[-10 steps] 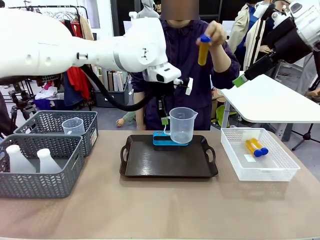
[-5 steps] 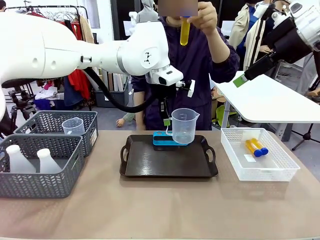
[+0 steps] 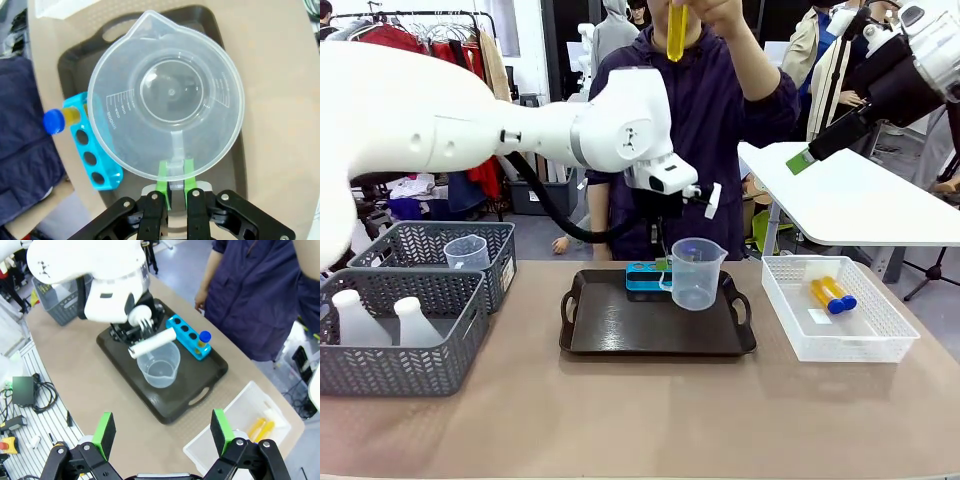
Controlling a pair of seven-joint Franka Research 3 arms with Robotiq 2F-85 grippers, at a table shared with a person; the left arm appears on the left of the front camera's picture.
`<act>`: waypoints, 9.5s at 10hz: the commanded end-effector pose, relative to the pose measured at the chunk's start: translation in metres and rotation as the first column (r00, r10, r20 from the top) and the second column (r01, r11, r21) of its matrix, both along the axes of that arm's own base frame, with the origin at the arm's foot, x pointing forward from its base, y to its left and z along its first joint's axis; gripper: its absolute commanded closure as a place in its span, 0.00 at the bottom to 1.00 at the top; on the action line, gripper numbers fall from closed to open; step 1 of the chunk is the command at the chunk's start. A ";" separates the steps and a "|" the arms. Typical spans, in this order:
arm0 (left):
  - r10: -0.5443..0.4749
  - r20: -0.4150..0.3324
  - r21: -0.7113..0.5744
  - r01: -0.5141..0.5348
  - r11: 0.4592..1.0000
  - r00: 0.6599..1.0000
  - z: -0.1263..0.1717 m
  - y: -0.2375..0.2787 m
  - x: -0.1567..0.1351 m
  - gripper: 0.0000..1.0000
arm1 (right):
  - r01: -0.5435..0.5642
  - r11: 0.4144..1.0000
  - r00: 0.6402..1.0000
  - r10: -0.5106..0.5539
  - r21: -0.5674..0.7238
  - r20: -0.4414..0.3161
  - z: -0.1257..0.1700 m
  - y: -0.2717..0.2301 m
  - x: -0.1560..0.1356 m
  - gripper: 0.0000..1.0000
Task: Prepare the laboratory tools.
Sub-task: Pick up one Large Measuring Cup and place it on the Handle tray, then pick up one Small flask and place it on the Handle tray.
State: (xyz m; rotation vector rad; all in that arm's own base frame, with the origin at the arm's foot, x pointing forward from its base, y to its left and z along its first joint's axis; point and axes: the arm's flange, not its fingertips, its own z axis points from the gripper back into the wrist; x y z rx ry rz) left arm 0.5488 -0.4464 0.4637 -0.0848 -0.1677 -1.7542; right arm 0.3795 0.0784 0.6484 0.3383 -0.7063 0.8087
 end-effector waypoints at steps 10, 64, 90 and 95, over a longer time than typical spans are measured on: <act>-0.031 -0.001 -0.020 0.031 0.999 1.000 -0.075 -0.013 0.027 1.00 | -0.013 1.000 1.000 0.013 0.020 0.001 0.001 -0.001 0.000 0.00; 0.984 0.002 0.072 -0.982 -0.175 -0.176 -0.028 0.540 -0.118 0.00 | -0.013 1.000 1.000 0.013 0.020 0.001 0.001 -0.001 0.000 0.00; 0.985 -0.053 0.041 -0.986 -0.160 -0.162 -0.053 0.537 -0.088 0.00 | -0.013 1.000 1.000 0.013 0.020 0.001 0.001 -0.001 0.000 0.00; 0.981 -0.050 0.031 -0.982 -0.189 -0.190 -0.050 0.544 -0.088 0.78 | -0.013 1.000 1.000 0.013 0.020 0.001 0.001 -0.001 0.000 0.00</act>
